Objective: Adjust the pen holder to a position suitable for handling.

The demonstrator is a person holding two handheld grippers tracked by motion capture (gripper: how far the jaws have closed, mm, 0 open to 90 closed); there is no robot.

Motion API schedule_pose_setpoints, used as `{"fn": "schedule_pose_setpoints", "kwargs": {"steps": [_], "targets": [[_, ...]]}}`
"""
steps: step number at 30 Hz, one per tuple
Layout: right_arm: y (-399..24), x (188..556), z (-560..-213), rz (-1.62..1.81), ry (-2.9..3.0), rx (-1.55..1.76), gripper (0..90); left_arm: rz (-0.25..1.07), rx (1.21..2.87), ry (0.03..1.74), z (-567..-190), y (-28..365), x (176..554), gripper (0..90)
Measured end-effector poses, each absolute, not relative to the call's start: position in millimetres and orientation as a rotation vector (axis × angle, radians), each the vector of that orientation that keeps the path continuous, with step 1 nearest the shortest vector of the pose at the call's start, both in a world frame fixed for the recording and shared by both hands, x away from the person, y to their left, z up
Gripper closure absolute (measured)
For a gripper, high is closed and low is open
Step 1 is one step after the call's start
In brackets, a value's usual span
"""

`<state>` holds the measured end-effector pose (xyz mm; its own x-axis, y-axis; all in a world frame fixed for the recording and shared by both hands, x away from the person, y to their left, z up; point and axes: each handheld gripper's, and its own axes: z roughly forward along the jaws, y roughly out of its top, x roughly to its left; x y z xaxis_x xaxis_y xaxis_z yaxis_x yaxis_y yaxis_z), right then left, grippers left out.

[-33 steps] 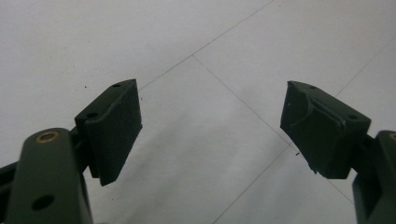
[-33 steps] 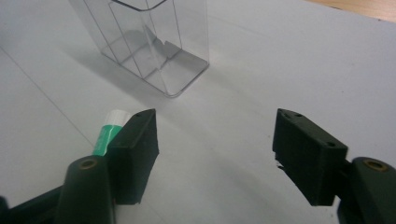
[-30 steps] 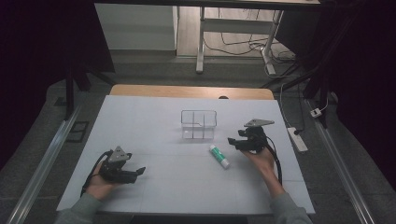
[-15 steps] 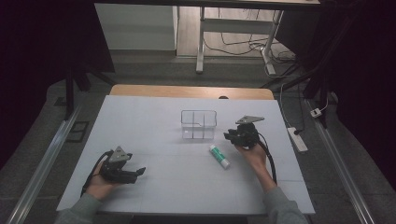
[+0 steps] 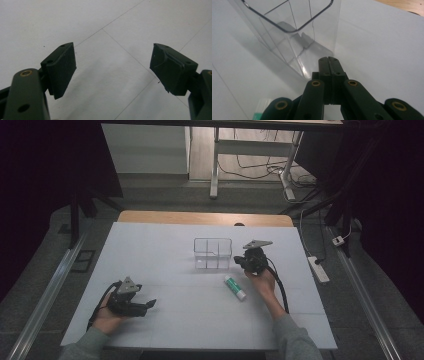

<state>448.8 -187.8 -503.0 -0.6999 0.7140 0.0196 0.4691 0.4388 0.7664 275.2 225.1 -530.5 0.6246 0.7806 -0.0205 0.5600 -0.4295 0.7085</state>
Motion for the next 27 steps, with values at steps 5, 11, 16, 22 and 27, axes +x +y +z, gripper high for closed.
{"fn": "schedule_pose_setpoints", "kwargs": {"steps": [5,11,16,22,27], "targets": [[-184.0,453.5,-505.2,1.121,2.389,1.028,89.3,0.408,2.151,1.043,-530.1,225.4,274.6,21.0],[-181.3,456.5,-506.6,1.122,2.389,1.042,89.3,0.409,2.148,1.037,-529.5,225.5,274.2,21.1],[-178.7,457.2,-506.7,1.126,2.389,1.042,89.3,0.408,2.144,1.036,-529.1,225.2,273.7,21.2],[-178.6,458.9,-507.9,1.129,2.385,1.051,89.3,0.402,2.151,1.031,-529.9,224.5,273.7,21.2],[-178.8,459.4,-508.0,1.140,2.385,1.061,89.3,0.399,2.155,1.027,-530.2,224.2,274.0,21.1]]}}
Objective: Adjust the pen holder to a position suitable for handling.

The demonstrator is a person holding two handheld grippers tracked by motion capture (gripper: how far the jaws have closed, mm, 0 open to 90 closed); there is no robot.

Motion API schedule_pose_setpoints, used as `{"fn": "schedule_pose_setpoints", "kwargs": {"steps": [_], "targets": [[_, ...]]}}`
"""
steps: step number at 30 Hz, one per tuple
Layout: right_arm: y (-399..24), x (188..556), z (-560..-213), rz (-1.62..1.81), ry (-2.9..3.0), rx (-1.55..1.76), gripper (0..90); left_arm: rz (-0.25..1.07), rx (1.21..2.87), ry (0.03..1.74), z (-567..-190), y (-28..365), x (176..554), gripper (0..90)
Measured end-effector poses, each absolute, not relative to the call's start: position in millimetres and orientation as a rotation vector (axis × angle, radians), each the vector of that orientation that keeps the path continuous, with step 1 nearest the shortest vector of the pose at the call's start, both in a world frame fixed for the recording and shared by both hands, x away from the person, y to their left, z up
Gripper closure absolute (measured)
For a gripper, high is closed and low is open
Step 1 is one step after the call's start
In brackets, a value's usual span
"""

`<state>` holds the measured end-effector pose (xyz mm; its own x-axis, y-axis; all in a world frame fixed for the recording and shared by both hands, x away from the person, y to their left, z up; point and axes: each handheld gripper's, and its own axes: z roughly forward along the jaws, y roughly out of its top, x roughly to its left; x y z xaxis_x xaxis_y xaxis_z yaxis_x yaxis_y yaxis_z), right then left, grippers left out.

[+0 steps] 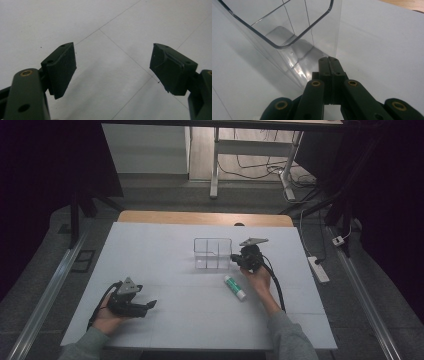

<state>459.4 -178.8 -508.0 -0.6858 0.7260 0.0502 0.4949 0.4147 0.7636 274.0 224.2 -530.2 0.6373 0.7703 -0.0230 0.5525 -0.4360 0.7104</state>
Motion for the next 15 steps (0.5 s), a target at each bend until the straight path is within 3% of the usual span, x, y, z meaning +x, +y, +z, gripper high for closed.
{"fn": "schedule_pose_setpoints", "kwargs": {"steps": [15], "targets": [[-160.7,456.7,-507.3,1.138,2.427,1.005,89.3,0.394,2.168,1.023,-531.0,223.6,274.5,21.0]]}}
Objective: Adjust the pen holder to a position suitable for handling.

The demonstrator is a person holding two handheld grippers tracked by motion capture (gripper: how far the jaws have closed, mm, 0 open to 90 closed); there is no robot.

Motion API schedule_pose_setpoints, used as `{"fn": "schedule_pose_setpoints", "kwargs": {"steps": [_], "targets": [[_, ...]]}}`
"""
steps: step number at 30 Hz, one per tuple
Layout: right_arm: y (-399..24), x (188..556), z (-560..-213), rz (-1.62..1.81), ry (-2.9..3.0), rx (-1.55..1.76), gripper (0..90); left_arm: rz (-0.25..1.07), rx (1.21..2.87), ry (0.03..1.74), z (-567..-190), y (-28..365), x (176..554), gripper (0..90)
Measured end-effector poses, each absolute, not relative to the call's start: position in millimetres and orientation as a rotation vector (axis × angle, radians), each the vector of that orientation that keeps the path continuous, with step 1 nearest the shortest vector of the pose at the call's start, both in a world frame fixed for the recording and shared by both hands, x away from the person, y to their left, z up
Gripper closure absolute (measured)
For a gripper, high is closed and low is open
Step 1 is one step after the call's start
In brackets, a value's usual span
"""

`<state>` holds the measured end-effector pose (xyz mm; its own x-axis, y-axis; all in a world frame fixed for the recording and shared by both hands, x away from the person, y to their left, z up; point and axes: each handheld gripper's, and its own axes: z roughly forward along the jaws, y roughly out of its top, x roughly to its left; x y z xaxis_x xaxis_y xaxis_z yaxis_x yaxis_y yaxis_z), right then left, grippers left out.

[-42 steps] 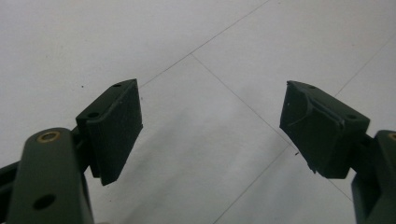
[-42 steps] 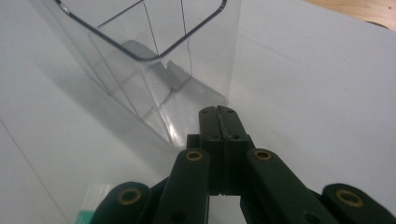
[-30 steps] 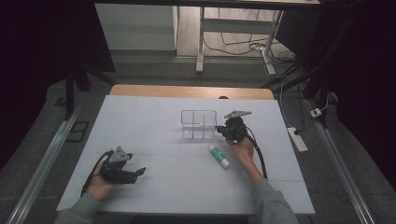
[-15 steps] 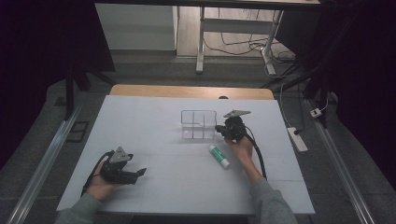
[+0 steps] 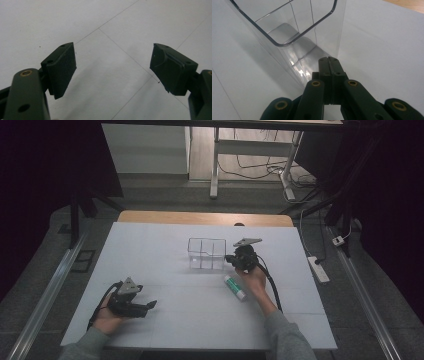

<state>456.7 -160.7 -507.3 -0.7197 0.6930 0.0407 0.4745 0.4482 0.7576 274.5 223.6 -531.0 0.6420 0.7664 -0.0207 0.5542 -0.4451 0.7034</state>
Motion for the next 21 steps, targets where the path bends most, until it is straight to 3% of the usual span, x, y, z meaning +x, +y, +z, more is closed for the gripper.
{"fn": "schedule_pose_setpoints", "kwargs": {"steps": [21], "targets": [[-118.0,468.4,-505.3,1.099,2.492,0.971,89.2,0.393,2.166,1.012,-530.0,225.7,273.3,20.9]]}}
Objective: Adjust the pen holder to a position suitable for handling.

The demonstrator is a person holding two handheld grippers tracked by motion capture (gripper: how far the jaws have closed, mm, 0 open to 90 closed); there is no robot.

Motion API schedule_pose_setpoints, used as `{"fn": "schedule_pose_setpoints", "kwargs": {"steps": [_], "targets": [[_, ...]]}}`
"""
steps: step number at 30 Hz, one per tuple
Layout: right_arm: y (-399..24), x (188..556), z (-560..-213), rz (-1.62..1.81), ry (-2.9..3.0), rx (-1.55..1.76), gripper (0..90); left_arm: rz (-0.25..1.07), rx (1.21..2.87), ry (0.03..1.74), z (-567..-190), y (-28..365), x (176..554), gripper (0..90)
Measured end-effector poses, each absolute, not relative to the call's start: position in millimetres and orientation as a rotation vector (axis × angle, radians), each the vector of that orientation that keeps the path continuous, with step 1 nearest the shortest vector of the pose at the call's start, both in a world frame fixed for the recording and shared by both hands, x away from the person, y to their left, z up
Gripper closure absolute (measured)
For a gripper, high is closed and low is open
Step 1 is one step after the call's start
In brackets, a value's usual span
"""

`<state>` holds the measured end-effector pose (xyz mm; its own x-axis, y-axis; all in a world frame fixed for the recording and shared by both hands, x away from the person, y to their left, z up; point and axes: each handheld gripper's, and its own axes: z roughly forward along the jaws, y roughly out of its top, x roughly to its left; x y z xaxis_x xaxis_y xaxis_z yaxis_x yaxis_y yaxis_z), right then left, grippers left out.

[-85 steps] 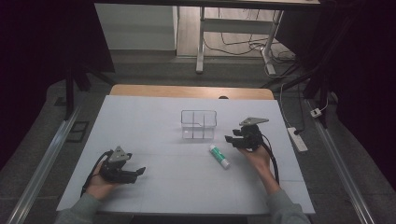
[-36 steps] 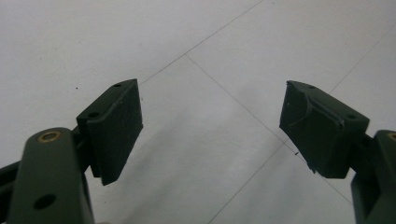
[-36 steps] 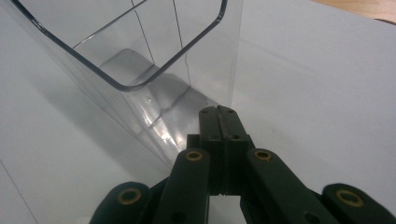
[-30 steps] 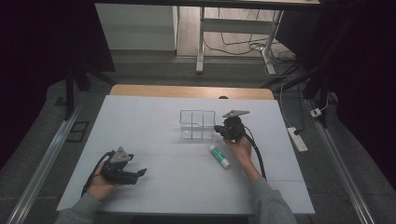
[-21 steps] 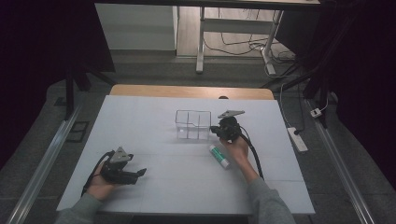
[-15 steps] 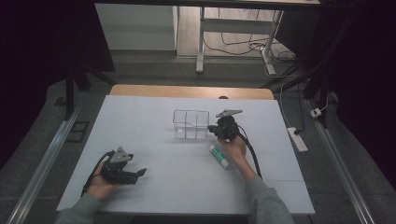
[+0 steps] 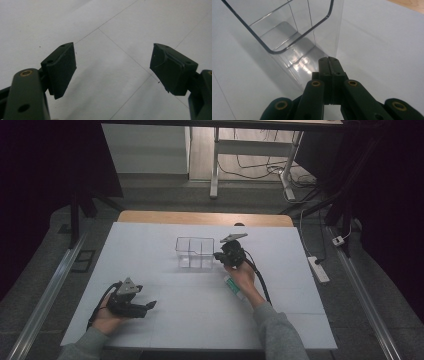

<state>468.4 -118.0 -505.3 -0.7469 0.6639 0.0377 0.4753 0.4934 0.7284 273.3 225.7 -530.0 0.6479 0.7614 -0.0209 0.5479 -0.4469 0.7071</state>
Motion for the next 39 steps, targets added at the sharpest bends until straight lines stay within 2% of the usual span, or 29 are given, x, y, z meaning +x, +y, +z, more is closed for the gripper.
{"fn": "schedule_pose_setpoints", "kwargs": {"steps": [11,23,39], "targets": [[-95.0,475.5,-506.7,1.082,2.536,0.971,89.2,0.391,2.165,1.009,-529.8,226.2,273.1,21.0],[-91.5,477.7,-509.9,1.090,2.555,0.977,89.2,0.391,2.165,1.012,-530.3,226.0,273.3,20.9],[-131.9,455.4,-488.9,1.092,2.499,0.965,89.2,0.393,2.162,1.024,-531.2,227.1,274.8,21.0]]}}
